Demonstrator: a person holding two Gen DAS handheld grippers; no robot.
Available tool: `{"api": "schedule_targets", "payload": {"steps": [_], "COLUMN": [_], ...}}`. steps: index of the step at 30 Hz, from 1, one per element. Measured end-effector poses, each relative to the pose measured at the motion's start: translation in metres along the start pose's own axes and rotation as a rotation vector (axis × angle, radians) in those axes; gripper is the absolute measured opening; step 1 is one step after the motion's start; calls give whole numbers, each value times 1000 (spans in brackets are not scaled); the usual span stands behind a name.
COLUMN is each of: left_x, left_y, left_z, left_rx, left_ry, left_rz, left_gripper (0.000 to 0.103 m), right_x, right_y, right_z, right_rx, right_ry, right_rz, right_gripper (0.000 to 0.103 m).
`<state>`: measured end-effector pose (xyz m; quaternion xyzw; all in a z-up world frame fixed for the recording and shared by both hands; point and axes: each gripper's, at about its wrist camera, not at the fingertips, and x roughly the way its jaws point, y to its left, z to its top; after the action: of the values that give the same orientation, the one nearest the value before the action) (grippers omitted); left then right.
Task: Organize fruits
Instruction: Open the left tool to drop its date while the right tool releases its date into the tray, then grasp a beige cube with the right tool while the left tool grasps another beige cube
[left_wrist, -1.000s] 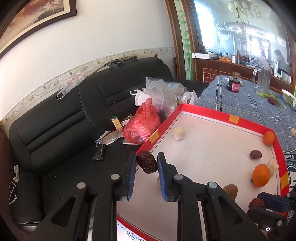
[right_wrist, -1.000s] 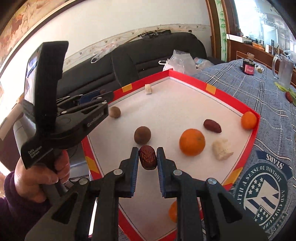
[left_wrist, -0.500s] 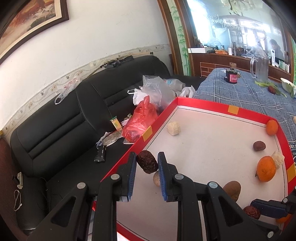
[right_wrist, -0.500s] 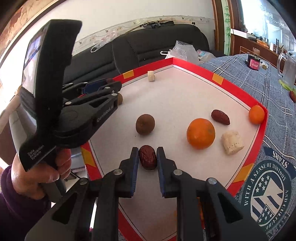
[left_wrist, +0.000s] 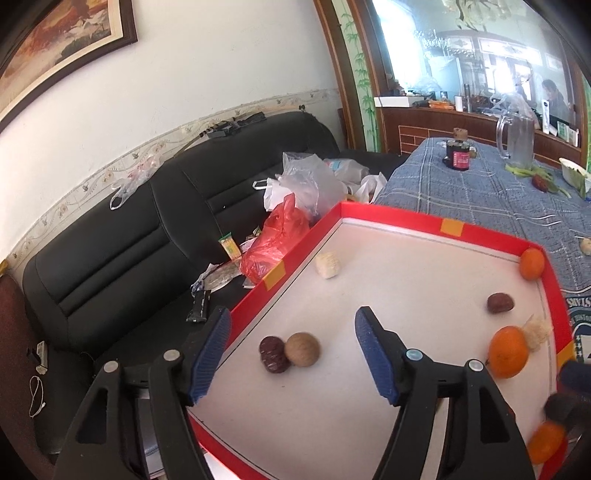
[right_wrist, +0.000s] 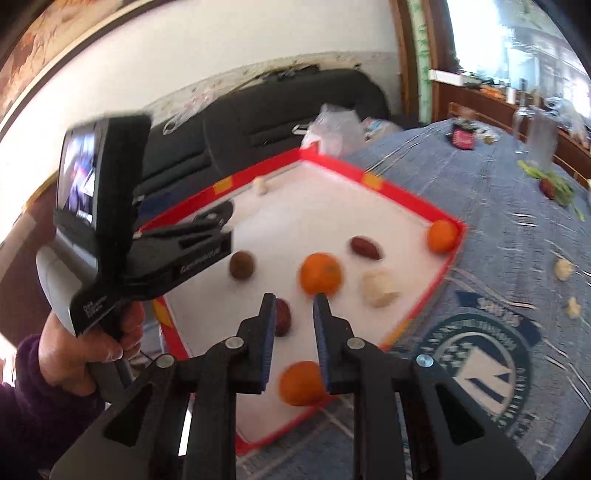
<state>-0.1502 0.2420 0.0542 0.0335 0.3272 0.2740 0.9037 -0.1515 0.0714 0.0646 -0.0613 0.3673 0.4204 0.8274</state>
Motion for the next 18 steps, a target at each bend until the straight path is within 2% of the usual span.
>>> {"api": "schedule_targets", "payload": {"steps": [2,6,8,10,14,18], "left_x": [-7,-26,-37,-52,-81,-101], "left_y": [-8,-33,-48,-68,-112,-152], "left_z": [4,18,25,32,45,55], "left_rx": [9,36,51,81,166,241], "left_ry": [-16,-52,-70,-96,-148,-164], "left_rz": [-10,-62,-98,-144,-247,-338], "left_gripper": [78,79,79,82,84,85], "right_x": [-22,-69,-91,-120,-163,-195], "right_y": [-21,-64,-84,-105,-139,-168], "right_z": [0,-10,-17,-27,-42,-54], "right_rx": [57,171,227,287,371,457], "right_ry": [-47,-127,-163,-215,-265,-290], "right_rz": [-39,-124,-175,-234,-317,-398], "right_gripper": [23,27,40,44,44,44]}}
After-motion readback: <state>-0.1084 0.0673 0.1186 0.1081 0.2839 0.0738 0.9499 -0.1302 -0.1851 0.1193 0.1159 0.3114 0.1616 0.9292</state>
